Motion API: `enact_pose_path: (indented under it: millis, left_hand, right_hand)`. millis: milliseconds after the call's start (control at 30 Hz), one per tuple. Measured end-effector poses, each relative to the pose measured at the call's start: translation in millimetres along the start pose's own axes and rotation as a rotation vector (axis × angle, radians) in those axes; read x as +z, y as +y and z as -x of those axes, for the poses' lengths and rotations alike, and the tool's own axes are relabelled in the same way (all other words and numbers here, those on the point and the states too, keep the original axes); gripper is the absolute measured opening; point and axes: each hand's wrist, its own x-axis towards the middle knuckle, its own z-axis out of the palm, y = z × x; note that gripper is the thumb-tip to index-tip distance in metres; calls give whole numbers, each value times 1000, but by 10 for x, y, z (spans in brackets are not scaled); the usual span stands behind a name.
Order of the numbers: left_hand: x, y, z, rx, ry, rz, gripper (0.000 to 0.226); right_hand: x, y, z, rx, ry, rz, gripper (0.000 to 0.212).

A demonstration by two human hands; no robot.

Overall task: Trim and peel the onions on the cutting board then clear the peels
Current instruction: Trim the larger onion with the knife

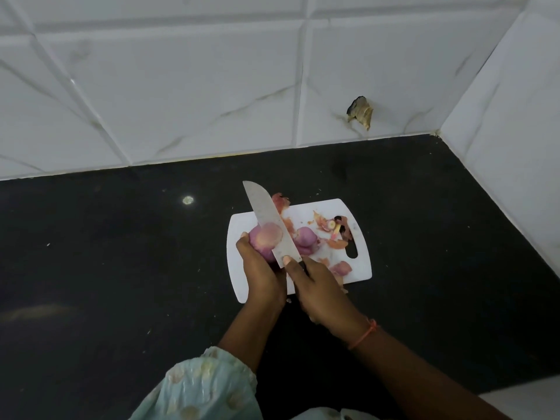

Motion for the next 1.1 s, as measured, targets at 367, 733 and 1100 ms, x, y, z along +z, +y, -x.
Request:
enact_pose_path:
  millis: [367,733,1100]
  left_hand:
    - [-363,178,-152,-276,-337,-236,67]
    - [-118,213,-240,-143,-95,-280,32]
    - [-29,14,-144,8,62,-279,38]
  right_hand:
    - [-423,-170,-145,59,-236,37,51]
    - [-310,-9,-206,65,-84,104,39]
    - [-174,75,-245,146,-103,-52,40]
